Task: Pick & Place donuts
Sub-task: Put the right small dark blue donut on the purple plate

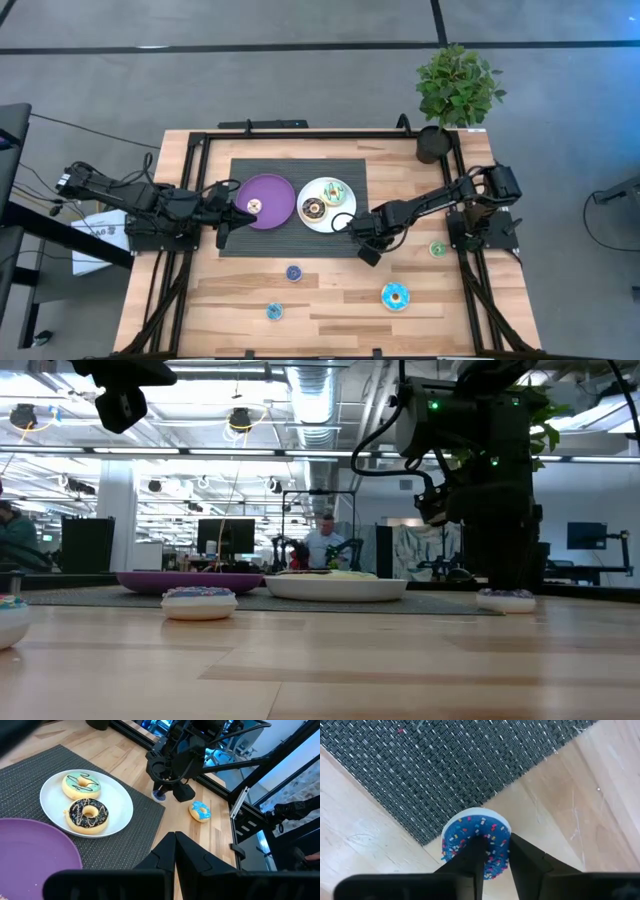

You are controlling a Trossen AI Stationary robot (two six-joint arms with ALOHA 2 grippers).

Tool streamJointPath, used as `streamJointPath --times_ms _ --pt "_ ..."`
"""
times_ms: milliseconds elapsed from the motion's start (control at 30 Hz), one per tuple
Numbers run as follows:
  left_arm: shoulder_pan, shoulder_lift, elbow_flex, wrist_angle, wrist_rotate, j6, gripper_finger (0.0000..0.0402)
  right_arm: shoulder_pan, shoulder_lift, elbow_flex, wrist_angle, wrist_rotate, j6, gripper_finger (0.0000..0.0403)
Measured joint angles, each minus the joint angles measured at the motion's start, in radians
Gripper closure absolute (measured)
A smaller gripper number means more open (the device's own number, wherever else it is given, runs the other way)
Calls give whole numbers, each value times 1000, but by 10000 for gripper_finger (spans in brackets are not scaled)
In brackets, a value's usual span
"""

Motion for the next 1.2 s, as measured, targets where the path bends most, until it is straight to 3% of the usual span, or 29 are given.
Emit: streamJointPath --times_ms 433,767,1000,1200 --pt "0 0 0 0 0 0 401 -1 -3 4 -37 -50 0 339" --pt "0 0 0 0 0 0 401 -2 -33 93 -155 -52 -28 339" --pt "0 1 0 -1 0 1 402 -41 -58 244 -183 -42 -42 339" --pt "0 0 1 0 1 21 402 -94 -48 438 -158 -39 -150 339"
